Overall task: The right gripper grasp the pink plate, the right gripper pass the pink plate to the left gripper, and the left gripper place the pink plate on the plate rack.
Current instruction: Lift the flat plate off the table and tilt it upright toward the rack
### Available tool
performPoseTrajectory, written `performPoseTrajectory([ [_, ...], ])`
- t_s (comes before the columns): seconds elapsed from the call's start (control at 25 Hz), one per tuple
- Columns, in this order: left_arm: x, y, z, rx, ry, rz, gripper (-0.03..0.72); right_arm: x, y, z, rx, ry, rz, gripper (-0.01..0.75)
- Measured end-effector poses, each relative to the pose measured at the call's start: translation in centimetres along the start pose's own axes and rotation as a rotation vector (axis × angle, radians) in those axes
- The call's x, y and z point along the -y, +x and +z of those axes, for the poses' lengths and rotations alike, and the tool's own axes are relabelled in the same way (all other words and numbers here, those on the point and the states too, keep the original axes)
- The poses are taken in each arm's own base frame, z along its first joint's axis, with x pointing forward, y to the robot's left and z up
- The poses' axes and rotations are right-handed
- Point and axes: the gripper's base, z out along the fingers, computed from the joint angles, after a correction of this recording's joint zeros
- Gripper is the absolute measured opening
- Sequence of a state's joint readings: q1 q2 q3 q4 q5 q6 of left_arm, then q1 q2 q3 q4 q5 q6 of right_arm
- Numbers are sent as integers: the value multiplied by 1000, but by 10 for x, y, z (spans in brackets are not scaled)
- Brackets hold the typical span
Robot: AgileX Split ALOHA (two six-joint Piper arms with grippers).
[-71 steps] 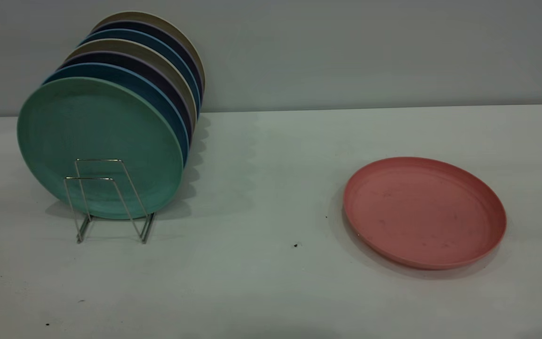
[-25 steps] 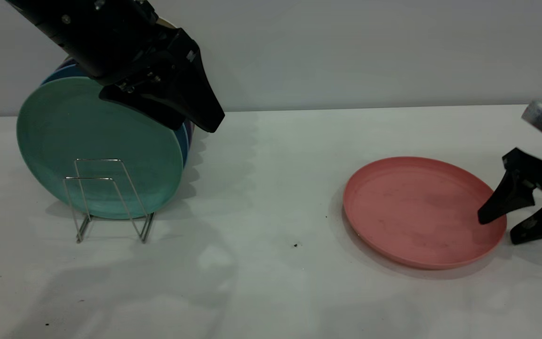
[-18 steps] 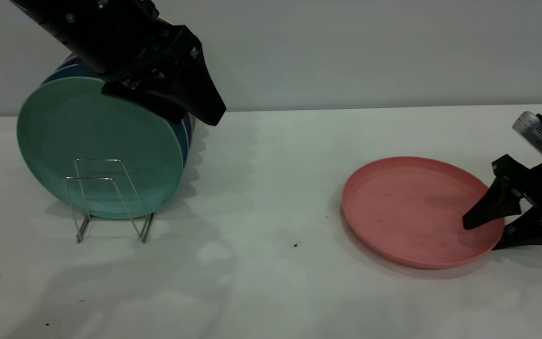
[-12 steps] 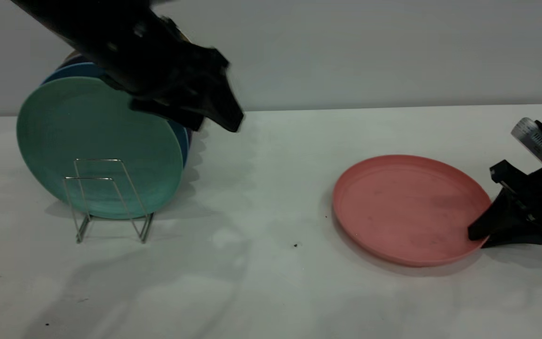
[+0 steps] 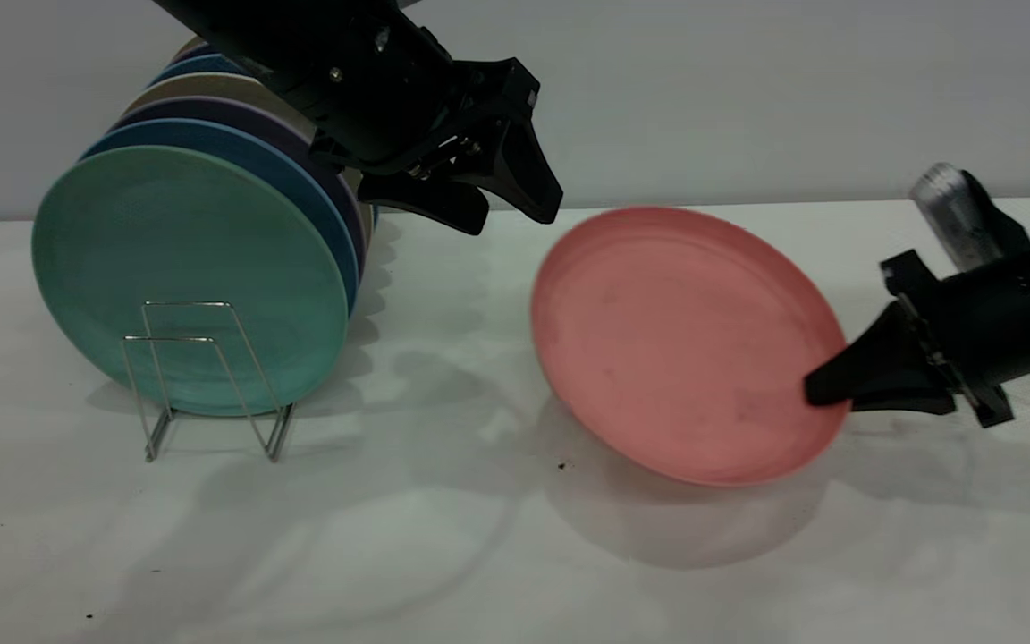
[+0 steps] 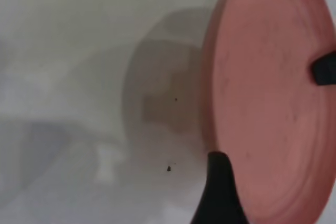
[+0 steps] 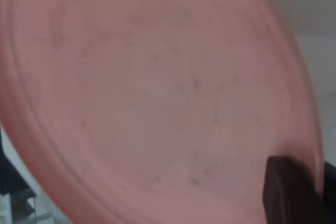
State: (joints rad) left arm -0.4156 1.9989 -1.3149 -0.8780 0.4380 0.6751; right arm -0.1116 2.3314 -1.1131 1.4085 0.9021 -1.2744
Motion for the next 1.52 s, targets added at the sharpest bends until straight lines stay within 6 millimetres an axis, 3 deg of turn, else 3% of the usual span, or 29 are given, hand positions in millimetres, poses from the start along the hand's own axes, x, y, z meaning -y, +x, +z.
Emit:
performPoseTrajectory([
  [0.2, -1, 3, 3, -19, 7, 24, 592, -15, 1, 11, -6, -69, -32, 17],
  [0.52, -7, 1, -2, -44, -20, 93, 592, -19, 2, 11, -10, -109, -53, 17],
  [0.8, -12, 7, 22, -42, 2, -11, 575, -25, 0, 10, 6, -165, -44, 17],
  [0.96, -10, 10, 32, -41, 18, -50, 452, -25, 0, 10, 6, -166, -45, 17],
  [1.12, -11, 9, 32, -31, 14, -55, 198, -24, 0, 10, 8, -163, -48, 17],
  [1.2, -10, 8, 32, -22, 20, -75, 105, -23, 0, 11, 11, -152, -54, 19],
  [1.4, -9, 7, 30, -16, 20, -76, 107, -23, 0, 11, 14, -150, -64, 45],
  [1.52, -8, 4, 25, -5, 10, -21, 107, -24, -2, 10, 32, -160, -55, 118],
])
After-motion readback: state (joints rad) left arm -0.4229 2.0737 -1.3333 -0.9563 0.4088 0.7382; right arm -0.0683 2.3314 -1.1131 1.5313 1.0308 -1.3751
